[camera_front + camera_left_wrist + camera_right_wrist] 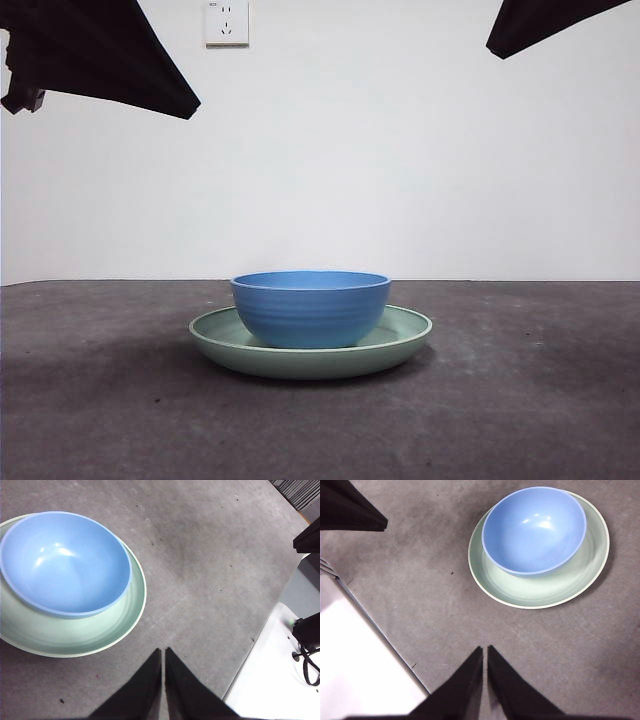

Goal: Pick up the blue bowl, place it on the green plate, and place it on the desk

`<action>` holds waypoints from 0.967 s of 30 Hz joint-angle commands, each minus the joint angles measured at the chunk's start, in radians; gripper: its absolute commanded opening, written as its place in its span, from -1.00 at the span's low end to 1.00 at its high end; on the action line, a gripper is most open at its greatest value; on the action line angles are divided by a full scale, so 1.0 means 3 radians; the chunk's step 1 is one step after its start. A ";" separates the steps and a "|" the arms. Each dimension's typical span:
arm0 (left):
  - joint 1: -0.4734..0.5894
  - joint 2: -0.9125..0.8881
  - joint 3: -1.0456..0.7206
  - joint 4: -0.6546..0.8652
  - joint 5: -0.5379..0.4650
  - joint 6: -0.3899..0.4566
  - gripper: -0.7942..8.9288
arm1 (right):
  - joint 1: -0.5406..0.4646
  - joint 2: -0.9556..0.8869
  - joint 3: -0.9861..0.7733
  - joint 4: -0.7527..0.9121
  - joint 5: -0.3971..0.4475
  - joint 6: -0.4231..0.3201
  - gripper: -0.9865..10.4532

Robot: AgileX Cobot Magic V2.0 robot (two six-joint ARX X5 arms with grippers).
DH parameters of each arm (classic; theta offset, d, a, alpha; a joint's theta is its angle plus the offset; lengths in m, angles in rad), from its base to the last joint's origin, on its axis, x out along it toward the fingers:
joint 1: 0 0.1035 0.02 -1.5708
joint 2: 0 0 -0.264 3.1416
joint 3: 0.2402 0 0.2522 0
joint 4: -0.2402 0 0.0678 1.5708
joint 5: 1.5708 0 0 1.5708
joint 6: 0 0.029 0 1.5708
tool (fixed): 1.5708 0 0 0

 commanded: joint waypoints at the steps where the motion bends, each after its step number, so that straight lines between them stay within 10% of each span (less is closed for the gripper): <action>1: -0.0017 0.0019 0.0028 0.0046 0.0018 0.0006 -0.82 | 0.0032 0.0027 0.0018 0.0033 0.0001 -0.0037 -0.81; 10: 0.0103 -0.0295 0.0028 0.0056 -0.0046 0.0387 -0.82 | 0.0032 0.0027 0.0018 0.0034 0.0001 -0.0037 -0.81; 20: 0.1052 -0.1500 -0.0440 0.0753 -0.1199 0.0398 -0.82 | 0.0032 0.0027 0.0018 0.0034 0.0001 -0.0037 -0.81; 29: 0.1610 -0.2617 -0.1589 0.1325 -0.1586 0.0397 -0.82 | 0.0032 0.0027 0.0018 0.0034 0.0001 -0.0037 -0.81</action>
